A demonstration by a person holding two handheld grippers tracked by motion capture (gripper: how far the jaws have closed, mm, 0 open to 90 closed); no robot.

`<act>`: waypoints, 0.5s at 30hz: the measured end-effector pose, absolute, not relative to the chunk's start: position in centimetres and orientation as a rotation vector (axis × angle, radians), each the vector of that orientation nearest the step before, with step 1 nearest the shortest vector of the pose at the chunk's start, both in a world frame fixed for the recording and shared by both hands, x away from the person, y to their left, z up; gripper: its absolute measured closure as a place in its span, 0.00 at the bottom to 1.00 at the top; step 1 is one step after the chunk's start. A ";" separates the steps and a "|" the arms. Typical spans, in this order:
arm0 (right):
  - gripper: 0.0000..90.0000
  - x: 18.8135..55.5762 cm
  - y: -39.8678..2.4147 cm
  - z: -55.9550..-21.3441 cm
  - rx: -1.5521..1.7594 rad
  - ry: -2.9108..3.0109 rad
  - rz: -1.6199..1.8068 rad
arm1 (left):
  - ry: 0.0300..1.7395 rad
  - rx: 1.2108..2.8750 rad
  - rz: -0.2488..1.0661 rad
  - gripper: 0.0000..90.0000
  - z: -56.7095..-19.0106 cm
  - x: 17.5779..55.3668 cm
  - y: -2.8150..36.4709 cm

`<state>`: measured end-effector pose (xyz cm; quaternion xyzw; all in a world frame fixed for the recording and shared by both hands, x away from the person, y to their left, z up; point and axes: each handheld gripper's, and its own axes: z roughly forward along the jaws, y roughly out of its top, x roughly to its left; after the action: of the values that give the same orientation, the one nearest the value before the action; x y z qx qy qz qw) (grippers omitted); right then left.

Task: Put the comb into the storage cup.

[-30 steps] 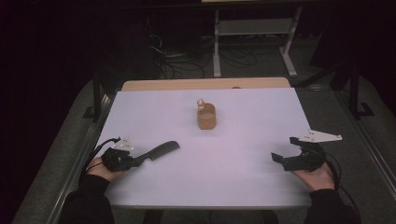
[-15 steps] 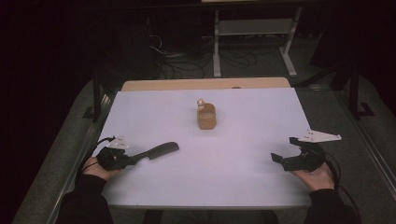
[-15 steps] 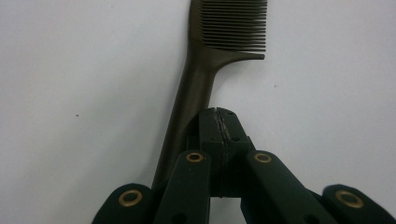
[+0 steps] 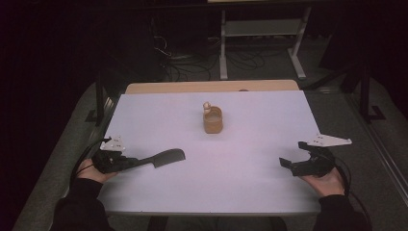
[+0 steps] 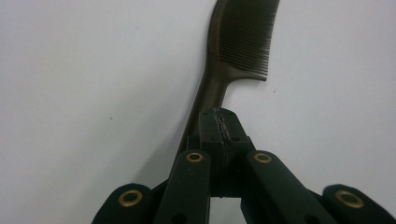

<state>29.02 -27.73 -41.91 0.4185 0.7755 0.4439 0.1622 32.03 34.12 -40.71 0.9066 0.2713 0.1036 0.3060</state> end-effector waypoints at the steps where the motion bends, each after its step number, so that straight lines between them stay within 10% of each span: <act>1: 0.00 29.0 -27.7 -41.9 1.198 2.214 1.267 | 0.720 2.389 0.275 1.00 -40.6 32.1 34.2; 15: 0.00 29.1 -27.7 -42.1 1.207 2.220 1.267 | 0.633 2.407 0.170 0.71 -39.7 32.7 34.5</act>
<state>29.06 -27.74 -42.11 0.4218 0.7757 0.4426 0.1567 32.68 34.49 -39.67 0.9149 0.2404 0.0647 0.3179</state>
